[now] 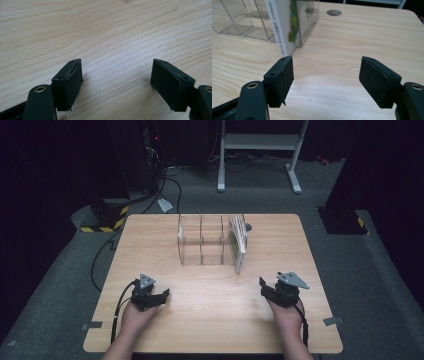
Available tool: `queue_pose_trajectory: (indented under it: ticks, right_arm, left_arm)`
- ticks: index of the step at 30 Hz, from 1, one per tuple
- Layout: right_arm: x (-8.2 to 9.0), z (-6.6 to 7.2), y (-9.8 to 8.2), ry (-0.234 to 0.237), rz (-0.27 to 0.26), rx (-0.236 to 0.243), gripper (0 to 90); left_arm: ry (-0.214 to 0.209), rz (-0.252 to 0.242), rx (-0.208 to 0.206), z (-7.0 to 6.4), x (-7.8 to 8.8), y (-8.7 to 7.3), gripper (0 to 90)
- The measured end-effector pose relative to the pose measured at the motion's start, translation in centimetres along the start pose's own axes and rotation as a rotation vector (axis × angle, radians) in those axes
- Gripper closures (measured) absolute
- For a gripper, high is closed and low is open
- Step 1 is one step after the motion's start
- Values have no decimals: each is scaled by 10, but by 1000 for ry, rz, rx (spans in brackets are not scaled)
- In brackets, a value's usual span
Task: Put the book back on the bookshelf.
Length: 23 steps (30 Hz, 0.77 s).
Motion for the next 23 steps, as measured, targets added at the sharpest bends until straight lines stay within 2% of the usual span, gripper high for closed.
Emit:
queue_pose_trajectory:
  ticks: [5,11,14,19,23]
  right_arm:
    - [4,-19,-26,-24,90,-5,218]
    - [7,-47,-65,-87,262,-30,172]
    - [11,-52,-67,-98,266,-35,163]
    - [11,-51,-67,-94,268,-31,149]
    - [11,-52,-68,-112,269,-52,144]
  left_arm:
    - [-1,0,0,0,0,0,254]
    - [0,-3,-1,0,0,0,251]
    - [0,-4,0,0,0,0,250]
    - [-1,-4,3,-1,0,0,249]
    - [-1,-2,2,-1,0,0,249]
Point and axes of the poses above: each handheld gripper's, and its own axes: x roughly backward along the jaws, y roughly out of its top, z roughly to its left, the point moved 10 cm from there along -x, roughly forward along the jaws, and after that the axes turned 5 degrees about -z, right-handed, at the moved point
